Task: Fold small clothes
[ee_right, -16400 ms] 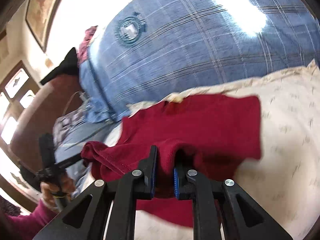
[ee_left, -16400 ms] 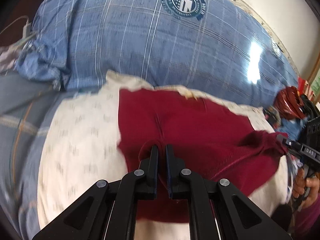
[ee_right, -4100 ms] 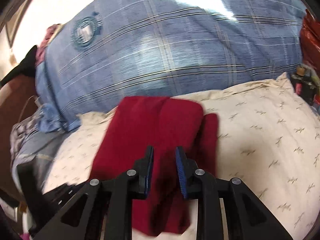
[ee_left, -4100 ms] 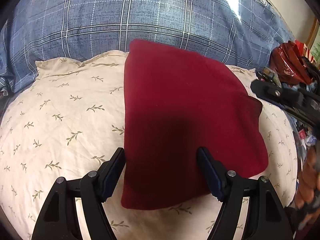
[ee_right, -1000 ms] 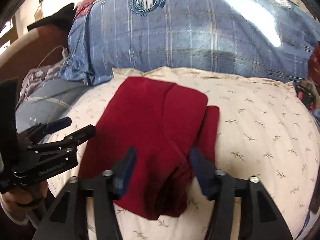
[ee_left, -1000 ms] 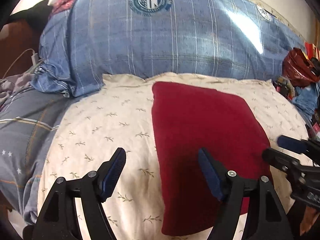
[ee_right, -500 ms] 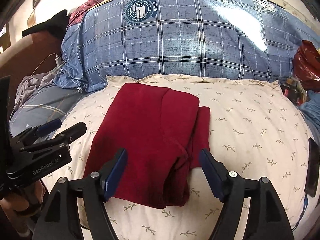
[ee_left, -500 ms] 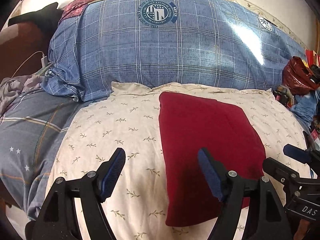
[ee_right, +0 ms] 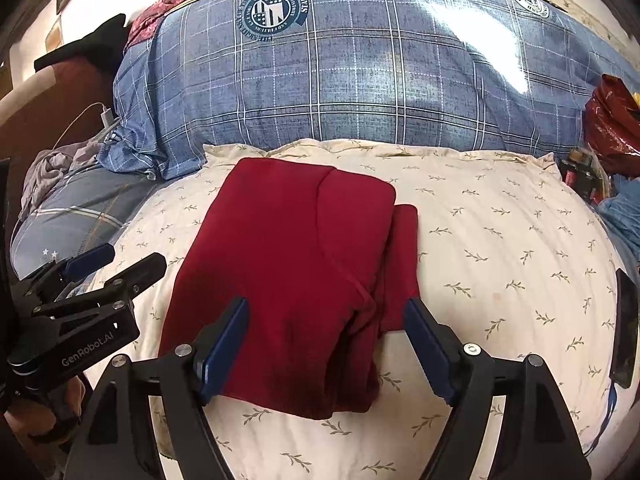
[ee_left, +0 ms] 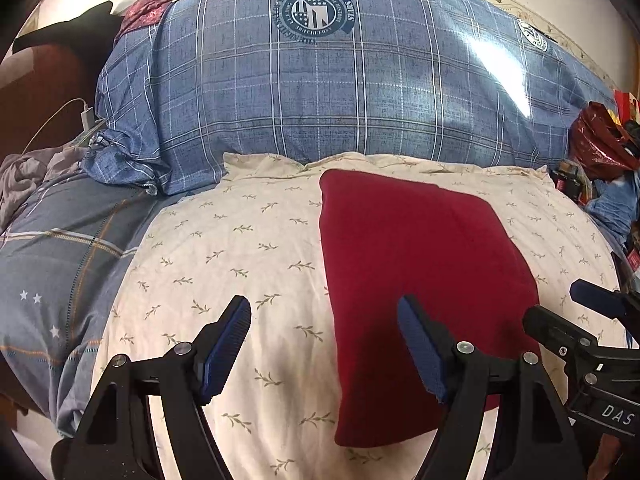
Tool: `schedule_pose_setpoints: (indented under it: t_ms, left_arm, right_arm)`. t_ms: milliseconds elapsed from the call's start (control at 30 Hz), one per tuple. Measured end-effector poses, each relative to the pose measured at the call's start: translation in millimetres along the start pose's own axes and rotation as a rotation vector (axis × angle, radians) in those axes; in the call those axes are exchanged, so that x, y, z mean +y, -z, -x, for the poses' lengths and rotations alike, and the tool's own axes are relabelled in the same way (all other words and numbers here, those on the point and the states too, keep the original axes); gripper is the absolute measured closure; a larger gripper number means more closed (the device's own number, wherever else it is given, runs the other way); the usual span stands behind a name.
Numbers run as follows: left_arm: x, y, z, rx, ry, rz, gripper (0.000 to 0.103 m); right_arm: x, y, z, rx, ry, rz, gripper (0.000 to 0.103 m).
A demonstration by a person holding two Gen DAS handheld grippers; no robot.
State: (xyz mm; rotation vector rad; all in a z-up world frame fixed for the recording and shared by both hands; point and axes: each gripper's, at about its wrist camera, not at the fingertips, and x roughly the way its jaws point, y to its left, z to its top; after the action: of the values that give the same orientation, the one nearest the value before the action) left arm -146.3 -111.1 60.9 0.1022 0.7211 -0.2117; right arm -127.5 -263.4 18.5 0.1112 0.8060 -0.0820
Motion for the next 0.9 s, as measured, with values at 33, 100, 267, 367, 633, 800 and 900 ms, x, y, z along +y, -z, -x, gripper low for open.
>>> schedule_pose_setpoints:
  t_ms: [33, 100, 267, 367, 633, 800, 900]
  left_arm:
    - [-0.1, -0.2, -0.7, 0.002, -0.002, -0.001, 0.028]
    - [1.0, -0.9, -2.1, 0.007, -0.002, 0.000, 0.028]
    - [1.3, -1.5, -3.3, 0.002, -0.009, 0.002, 0.028]
    - [1.1, -1.7, -4.8, 0.002, -0.013, -0.002, 0.028]
    - [3.4, -2.2, -9.6, 0.004, -0.019, 0.005, 0.028]
    - [3.6, -2.6, -13.3, 0.008, -0.023, 0.006, 0.028]
    - [3.4, -2.6, -14.9, 0.010, -0.024, 0.005, 0.028]
  right_arm:
    - [0.3, 0.0, -0.6, 0.002, -0.002, 0.001, 0.023]
    - [0.7, 0.0, -1.9, 0.004, -0.004, 0.001, 0.023]
    - [0.8, -0.4, -5.2, 0.013, -0.010, -0.001, 0.022]
    - [1.6, 0.0, -7.5, 0.021, -0.017, -0.008, 0.022]
    - [5.4, -2.2, -9.7, 0.020, -0.017, -0.002, 0.022]
    - [3.7, -1.6, -15.4, 0.036, -0.022, -0.009, 0.022]
    - [3.9, -1.6, -16.6, 0.038, -0.024, -0.012, 0.022]
